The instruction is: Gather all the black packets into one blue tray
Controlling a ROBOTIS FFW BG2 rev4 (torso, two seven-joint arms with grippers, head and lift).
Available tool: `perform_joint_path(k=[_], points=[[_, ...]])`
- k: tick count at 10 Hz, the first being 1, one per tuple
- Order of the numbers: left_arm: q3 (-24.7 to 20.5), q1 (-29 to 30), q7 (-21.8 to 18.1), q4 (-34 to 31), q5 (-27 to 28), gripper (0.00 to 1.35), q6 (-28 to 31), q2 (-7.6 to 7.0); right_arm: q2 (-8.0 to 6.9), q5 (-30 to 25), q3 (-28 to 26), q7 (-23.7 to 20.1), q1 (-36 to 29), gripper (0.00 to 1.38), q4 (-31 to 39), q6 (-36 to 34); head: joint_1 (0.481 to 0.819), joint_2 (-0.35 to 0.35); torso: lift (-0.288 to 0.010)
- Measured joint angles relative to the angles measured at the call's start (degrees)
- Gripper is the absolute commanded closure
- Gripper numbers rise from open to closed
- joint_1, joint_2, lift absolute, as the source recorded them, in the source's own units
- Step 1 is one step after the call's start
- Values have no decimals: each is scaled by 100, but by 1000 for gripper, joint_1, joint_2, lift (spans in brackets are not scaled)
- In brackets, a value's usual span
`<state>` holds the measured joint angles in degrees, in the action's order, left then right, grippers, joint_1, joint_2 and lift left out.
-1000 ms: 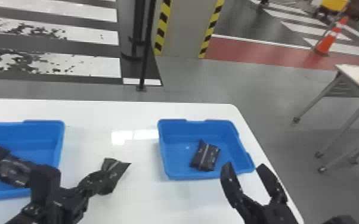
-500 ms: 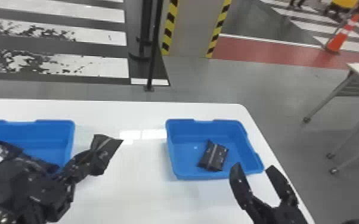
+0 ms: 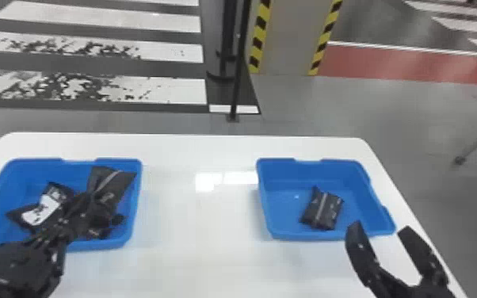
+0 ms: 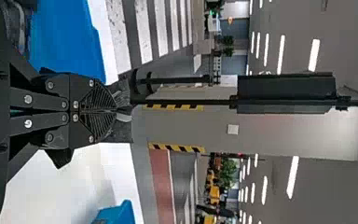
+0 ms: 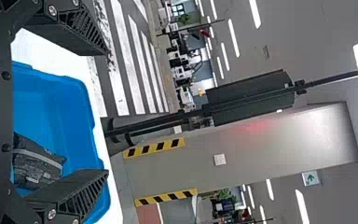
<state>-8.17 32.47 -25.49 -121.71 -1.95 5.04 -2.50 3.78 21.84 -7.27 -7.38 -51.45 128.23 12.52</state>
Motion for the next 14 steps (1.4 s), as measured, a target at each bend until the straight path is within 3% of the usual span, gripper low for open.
perform_joint_path(k=[3,6,7,8,9,11,14], points=[[-1038,-34,-81,237,406,1219,-179,123,0,2,32,0,12,121,-18,0,695,35,-110],[-1561,-403,-82,984,860,1217,-718,134,0,9,52,0,22,121,-29,0,695,129,-110],[-1662,-564,-53,1327,1020,983,-920,143,0,10,61,0,26,121,-33,0,695,153,-110],[-1739,-715,-7,1679,1077,450,-1116,166,0,11,64,0,27,121,-36,0,695,169,-110],[-1760,-837,35,1996,993,51,-1332,185,0,18,70,0,31,121,-43,0,695,174,-110],[-1598,-906,45,2201,660,159,-1470,190,0,25,76,0,40,121,-48,0,695,157,-110],[-1252,-717,45,2033,109,174,-1855,165,17,16,90,-9,58,117,-39,0,695,106,-110]])
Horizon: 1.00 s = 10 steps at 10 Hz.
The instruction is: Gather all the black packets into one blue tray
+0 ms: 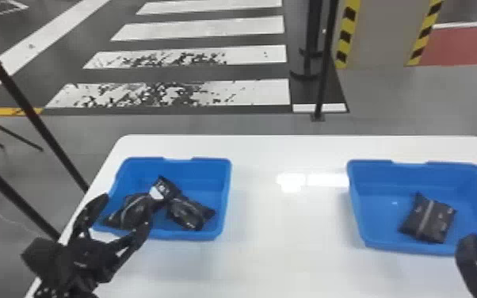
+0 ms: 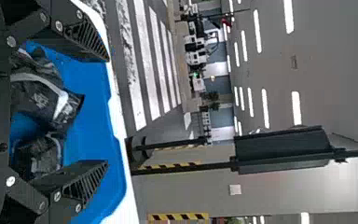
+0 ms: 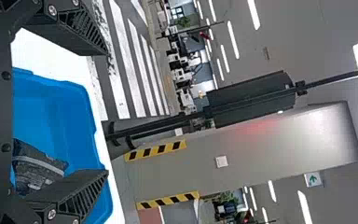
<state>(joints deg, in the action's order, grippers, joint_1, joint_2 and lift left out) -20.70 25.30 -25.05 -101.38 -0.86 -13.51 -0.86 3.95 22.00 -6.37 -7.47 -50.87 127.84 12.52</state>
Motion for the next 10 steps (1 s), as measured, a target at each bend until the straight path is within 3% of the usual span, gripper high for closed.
perform_joint_path(k=[2,5,8,10], points=[[247,476,0,-478,-335,174,-274,64,101,37,121,0,60,116,10,-66,695,85,-110],[290,1482,0,-1496,-591,174,-618,85,175,47,201,-51,319,114,171,-802,695,93,-110],[412,2313,0,-1912,-1134,176,-647,86,213,-89,203,-124,843,119,423,-2239,695,121,-110],[466,2507,0,-2135,-1332,174,-595,86,274,-133,201,-228,1289,121,421,-3275,695,139,-110]])
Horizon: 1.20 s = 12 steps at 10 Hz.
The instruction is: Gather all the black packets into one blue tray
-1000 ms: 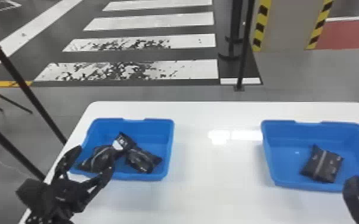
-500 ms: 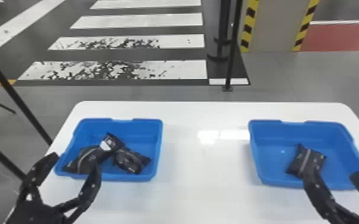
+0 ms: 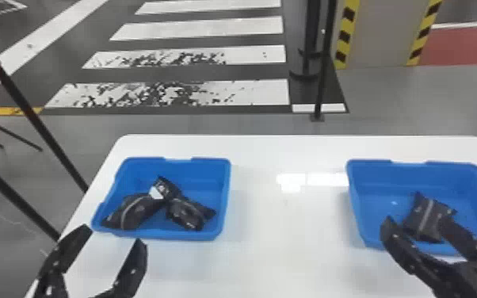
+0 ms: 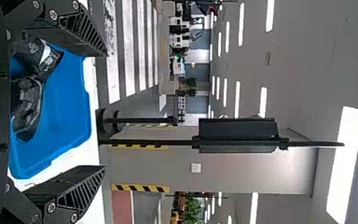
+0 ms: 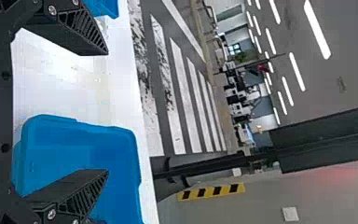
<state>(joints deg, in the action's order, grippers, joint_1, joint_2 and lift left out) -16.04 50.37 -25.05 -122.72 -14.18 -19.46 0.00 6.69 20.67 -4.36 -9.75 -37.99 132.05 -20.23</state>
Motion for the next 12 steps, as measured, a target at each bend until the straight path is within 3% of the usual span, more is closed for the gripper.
perform_joint_path(k=[3,7,9,12], points=[[54,126,0,-175,-207,176,16,0,60,-178,-121,-253,981,121,-742,-948,695,125,-110],[219,73,0,-180,-359,174,95,0,76,-680,-737,-411,2315,121,-2158,-1662,695,-24,-110],[223,57,0,-180,-374,176,134,0,111,-904,-807,-614,2876,121,-2820,-2196,695,-45,-110],[244,28,0,-180,-400,176,174,0,154,-1189,-812,-697,3237,111,-2962,-2936,695,-58,-110]])
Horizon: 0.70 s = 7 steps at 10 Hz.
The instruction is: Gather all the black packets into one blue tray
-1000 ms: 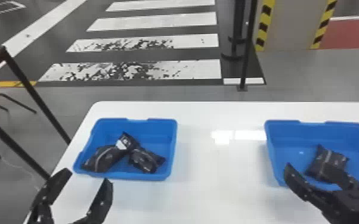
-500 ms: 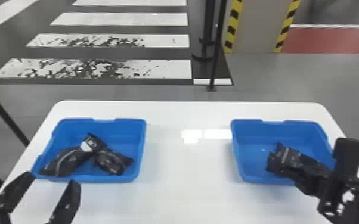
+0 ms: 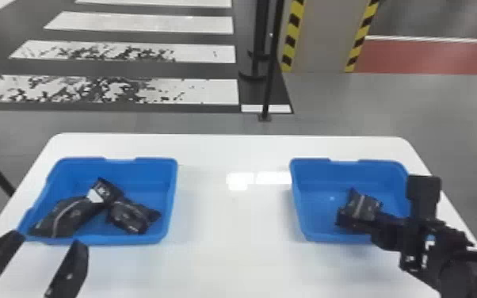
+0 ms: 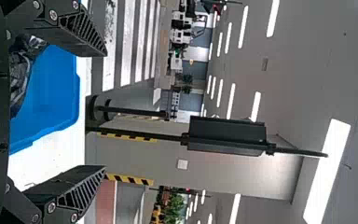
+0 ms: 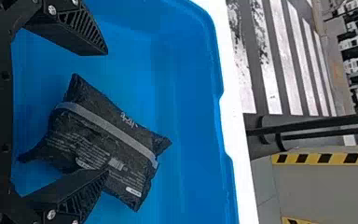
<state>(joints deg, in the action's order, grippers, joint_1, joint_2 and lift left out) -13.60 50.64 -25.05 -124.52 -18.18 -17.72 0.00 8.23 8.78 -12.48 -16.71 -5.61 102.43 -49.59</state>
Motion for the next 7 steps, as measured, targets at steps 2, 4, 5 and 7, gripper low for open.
perform_joint_path(k=[2,4,5,7], points=[[1,-3,0,0,-27,176,36,0,13,-345,-9,-12,13,211,250,-594,695,-73,-110],[15,-8,0,0,-32,176,59,0,14,-568,-9,-91,145,380,150,-761,695,-86,-110],[32,-17,0,0,-33,176,77,0,20,-755,-9,-170,337,429,-60,-774,695,-91,-110],[45,-38,0,0,-33,176,112,0,30,-1045,-9,-295,771,659,-628,-798,695,-109,-110]])
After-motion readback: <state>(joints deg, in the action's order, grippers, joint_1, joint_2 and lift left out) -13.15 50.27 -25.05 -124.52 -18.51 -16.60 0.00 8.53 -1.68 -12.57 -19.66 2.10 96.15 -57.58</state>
